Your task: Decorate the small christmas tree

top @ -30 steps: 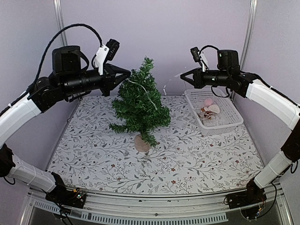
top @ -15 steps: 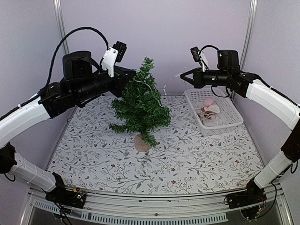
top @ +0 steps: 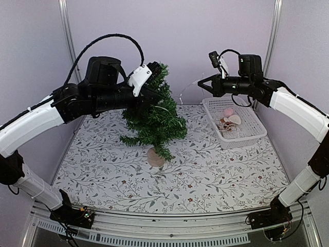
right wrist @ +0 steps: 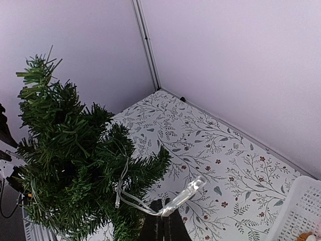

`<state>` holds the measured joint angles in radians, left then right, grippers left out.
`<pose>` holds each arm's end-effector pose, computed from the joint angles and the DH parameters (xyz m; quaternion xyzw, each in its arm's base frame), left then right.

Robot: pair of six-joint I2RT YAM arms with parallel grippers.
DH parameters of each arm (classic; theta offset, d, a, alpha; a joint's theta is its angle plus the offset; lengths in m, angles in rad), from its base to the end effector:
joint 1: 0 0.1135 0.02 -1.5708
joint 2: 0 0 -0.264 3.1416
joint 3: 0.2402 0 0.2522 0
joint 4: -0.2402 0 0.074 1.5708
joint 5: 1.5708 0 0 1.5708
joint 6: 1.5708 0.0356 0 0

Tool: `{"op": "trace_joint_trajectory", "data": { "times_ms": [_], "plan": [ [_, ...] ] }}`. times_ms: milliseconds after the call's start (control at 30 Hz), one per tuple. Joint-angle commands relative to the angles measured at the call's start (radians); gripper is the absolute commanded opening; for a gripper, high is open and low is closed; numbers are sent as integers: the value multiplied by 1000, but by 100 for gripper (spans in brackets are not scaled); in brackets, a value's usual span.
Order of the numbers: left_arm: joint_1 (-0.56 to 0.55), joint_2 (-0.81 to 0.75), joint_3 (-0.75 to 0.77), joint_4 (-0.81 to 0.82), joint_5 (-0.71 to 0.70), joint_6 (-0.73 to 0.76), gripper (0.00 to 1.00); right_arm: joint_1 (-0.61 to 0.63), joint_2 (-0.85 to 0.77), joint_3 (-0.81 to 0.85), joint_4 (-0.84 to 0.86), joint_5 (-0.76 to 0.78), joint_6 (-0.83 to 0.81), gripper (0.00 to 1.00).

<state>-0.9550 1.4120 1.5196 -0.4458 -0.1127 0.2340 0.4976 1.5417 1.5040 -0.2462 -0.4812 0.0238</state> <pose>0.1873 -0.2577 0.4238 0.4294 0.6932 -0.1606 0.5562 0.3091 0.1866 0.3985 -0.3213 0.7217 0.3344 0.5139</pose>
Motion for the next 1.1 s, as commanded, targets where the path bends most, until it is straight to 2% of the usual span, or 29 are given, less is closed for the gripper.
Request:
{"op": "trace_joint_trajectory", "data": {
  "times_ms": [0,200,267,333,467,733,1067],
  "plan": [
    [-11,2,84,-113,-9,44,18,6,-9,22,-15,-1,-13,0],
    [-39,53,158,-188,-9,71,33,7,-11,19,-25,-16,-48,0],
    [-41,51,181,-186,28,70,41,6,-13,19,-24,-24,-53,0],
    [-45,47,214,-161,69,74,44,6,-17,17,-25,-36,-59,0],
    [-59,99,314,-104,82,95,43,6,-27,15,-26,-58,-70,0],
    [-113,376,651,-178,1,182,39,6,-63,-17,-13,-88,-77,0],
    [-111,488,703,-129,26,64,37,11,-175,-164,153,-167,-97,0]
  ]
}}
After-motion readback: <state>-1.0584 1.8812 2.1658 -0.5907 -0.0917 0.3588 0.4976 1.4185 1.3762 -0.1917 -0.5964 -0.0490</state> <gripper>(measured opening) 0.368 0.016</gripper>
